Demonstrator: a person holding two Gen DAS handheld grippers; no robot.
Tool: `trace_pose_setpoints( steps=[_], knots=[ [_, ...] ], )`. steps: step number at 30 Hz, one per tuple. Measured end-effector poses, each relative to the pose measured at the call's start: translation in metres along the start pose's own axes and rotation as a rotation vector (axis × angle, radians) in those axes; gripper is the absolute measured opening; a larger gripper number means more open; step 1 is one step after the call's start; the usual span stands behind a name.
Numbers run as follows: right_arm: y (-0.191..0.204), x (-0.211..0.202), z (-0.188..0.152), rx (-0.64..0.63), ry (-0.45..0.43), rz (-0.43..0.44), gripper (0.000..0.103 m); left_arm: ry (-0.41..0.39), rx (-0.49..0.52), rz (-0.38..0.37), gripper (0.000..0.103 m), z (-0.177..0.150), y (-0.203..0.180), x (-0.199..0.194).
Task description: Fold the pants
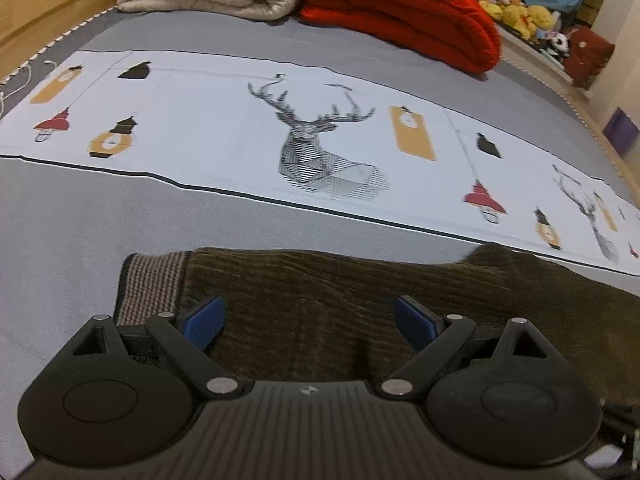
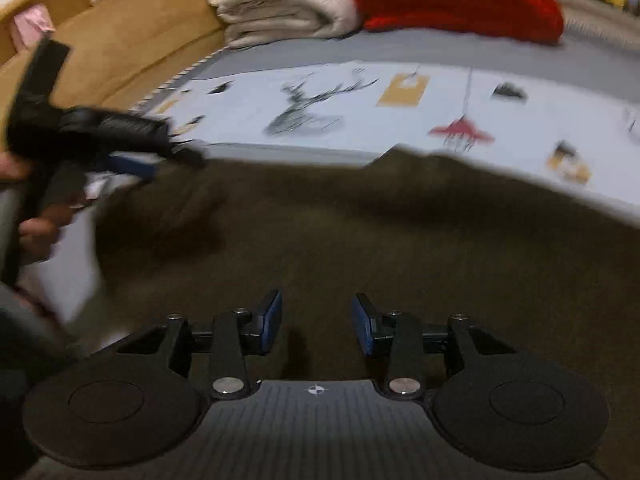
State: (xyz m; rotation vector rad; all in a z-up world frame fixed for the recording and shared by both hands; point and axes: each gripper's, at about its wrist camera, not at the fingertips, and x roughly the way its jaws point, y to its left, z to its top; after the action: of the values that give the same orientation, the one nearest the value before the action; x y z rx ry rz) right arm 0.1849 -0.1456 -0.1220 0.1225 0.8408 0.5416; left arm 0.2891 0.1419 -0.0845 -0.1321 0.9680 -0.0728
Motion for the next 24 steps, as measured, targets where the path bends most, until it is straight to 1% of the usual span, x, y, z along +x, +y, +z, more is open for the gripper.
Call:
trace_pose_setpoints(
  steps=[3,4,7,10,12,13,15,17,18,20,22,23,24],
  knots=[
    [0.020,-0.013,-0.019,-0.067,0.015,0.067,0.041,-0.006,0.024,0.014,0.095,-0.004,-0.006,-0.004],
    [0.028,-0.013,-0.023,-0.102,0.025,0.068,0.041,-0.006,0.027,0.015,0.095,-0.005,-0.008,-0.005],
    [0.043,-0.003,-0.034,-0.214,0.040,0.026,0.041,-0.004,0.029,0.013,0.095,-0.009,-0.010,-0.008],
    [0.047,0.010,-0.040,-0.271,0.055,-0.025,0.027,-0.002,0.038,0.027,0.095,-0.012,-0.012,-0.008],
    [0.047,0.011,-0.042,-0.291,0.044,0.001,0.010,0.004,0.037,0.034,0.095,-0.012,-0.012,-0.007],
    [0.048,0.009,-0.041,-0.298,0.045,0.011,0.004,0.005,0.033,0.037,0.095,-0.012,-0.011,-0.006],
    [0.050,0.002,-0.037,-0.297,0.053,0.035,0.003,0.004,0.025,0.040,0.095,-0.011,-0.009,-0.006],
    [0.054,-0.006,-0.040,-0.345,0.039,0.037,0.003,0.004,0.013,0.042,0.095,-0.009,-0.008,-0.005],
    [0.053,-0.005,-0.042,-0.351,0.051,0.039,0.003,0.004,0.010,0.041,0.095,-0.008,-0.008,-0.004],
    [0.049,0.006,-0.046,-0.351,0.106,0.047,0.003,0.003,0.004,0.044,0.095,-0.007,-0.009,-0.002],
    [0.050,0.008,-0.042,-0.371,0.115,0.052,0.004,0.001,0.000,0.045,0.095,-0.006,-0.009,-0.001],
    [0.047,0.006,-0.033,-0.329,0.130,0.078,0.008,0.003,-0.002,0.049,0.095,-0.005,-0.008,0.001],
    [0.040,0.002,-0.023,-0.274,0.128,0.104,0.009,0.007,-0.002,0.056,0.095,-0.005,-0.008,0.003]
  ],
)
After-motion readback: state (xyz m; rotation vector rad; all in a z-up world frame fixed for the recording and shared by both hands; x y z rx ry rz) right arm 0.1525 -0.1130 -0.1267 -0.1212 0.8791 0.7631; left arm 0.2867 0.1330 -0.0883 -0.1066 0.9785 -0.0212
